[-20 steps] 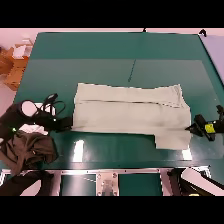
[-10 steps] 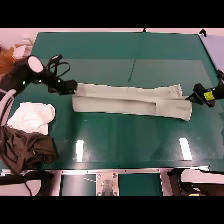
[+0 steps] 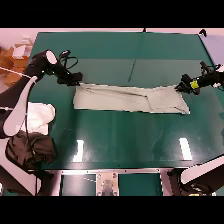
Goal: Fold the shirts.
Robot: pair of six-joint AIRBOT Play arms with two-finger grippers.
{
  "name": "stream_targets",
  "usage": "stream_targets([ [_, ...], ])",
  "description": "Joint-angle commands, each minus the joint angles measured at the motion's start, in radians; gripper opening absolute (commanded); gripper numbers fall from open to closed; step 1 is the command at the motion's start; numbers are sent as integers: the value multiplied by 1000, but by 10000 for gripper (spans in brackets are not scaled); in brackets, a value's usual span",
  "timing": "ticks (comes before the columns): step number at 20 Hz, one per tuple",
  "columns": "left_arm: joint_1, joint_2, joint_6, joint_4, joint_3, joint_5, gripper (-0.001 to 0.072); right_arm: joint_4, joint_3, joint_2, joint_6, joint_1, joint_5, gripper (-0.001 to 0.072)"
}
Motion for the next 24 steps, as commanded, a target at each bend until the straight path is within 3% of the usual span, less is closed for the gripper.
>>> stream_targets([
  [1, 1, -35, -6, -37, 41, 151, 720, 25, 74, -58, 0, 9, -39, 388],
  [2, 8, -35, -14, -30, 77, 172, 673, 23, 110, -58, 0, -5, -34, 451],
  [6, 83, -35, -44, -34, 231, 13, 672, 2, 238, -58, -74, -96, 103, 571],
  [13, 139, -34, -59, -100, 267, -212, 668, 53, 177, -166, -258, -199, 282, 572],
  [15, 138, -34, -46, -198, 267, -221, 438, 96, 177, -213, -294, -219, 328, 601],
  [18, 138, -35, 9, -344, 267, -209, 430, 145, 177, -284, -345, -227, 386, 651],
  [19, 138, -35, 17, -373, 267, -208, 293, 203, 177, -306, -368, -226, 399, 654],
  [20, 138, -35, 39, -395, 267, -209, 21, 262, 176, -320, -388, -223, 399, 654],
  [24, 137, -35, 37, -409, 267, -208, 24, 319, 176, -332, -404, -209, 390, 654],
])
